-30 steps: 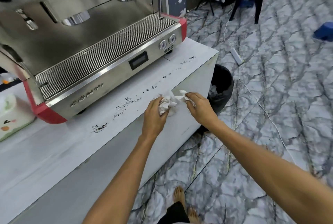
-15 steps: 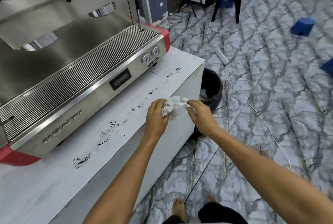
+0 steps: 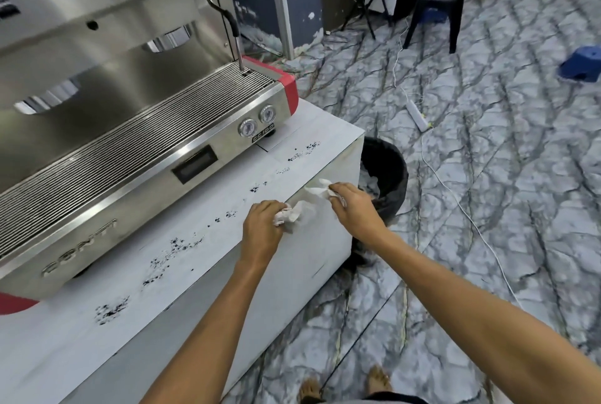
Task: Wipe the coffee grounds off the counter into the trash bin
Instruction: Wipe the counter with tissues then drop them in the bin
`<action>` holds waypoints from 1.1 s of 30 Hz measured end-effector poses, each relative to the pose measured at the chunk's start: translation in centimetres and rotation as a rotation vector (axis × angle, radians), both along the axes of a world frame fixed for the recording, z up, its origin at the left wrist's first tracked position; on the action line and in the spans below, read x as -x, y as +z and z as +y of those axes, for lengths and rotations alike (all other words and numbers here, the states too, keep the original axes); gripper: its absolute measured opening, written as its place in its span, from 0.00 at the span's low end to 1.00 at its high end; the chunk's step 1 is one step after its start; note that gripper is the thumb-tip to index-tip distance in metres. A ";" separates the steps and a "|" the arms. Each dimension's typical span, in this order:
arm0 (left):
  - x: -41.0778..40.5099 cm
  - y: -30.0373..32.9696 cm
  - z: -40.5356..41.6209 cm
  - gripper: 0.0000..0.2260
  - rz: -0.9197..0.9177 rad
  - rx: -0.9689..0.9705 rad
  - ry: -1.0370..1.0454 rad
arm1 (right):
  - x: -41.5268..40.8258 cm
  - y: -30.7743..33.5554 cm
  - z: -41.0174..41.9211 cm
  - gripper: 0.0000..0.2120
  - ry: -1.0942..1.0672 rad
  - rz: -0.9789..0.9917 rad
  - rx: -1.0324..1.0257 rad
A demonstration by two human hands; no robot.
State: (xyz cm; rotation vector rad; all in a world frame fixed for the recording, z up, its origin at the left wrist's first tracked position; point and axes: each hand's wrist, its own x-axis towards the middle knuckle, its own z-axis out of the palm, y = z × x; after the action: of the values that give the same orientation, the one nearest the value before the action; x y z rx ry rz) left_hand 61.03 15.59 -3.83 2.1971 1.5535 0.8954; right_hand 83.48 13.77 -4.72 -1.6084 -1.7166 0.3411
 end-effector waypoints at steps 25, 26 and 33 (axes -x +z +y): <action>-22.8 -3.1 4.4 0.06 -0.225 0.160 -0.088 | -20.7 -2.5 0.7 0.14 -0.179 -0.020 0.096; -23.8 -3.3 5.1 0.06 -0.227 0.172 -0.088 | -21.6 -2.5 1.2 0.14 -0.200 -0.018 0.105; -29.8 -4.6 9.8 0.03 -0.286 0.270 -0.068 | -26.9 -2.9 5.3 0.13 -0.247 -0.030 0.136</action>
State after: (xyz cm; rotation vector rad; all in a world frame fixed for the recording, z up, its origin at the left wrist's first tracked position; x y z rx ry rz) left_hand 90.86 25.43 -8.45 1.8327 1.3674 0.8768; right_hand 110.35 19.09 -7.59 -1.9097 -1.5218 0.3191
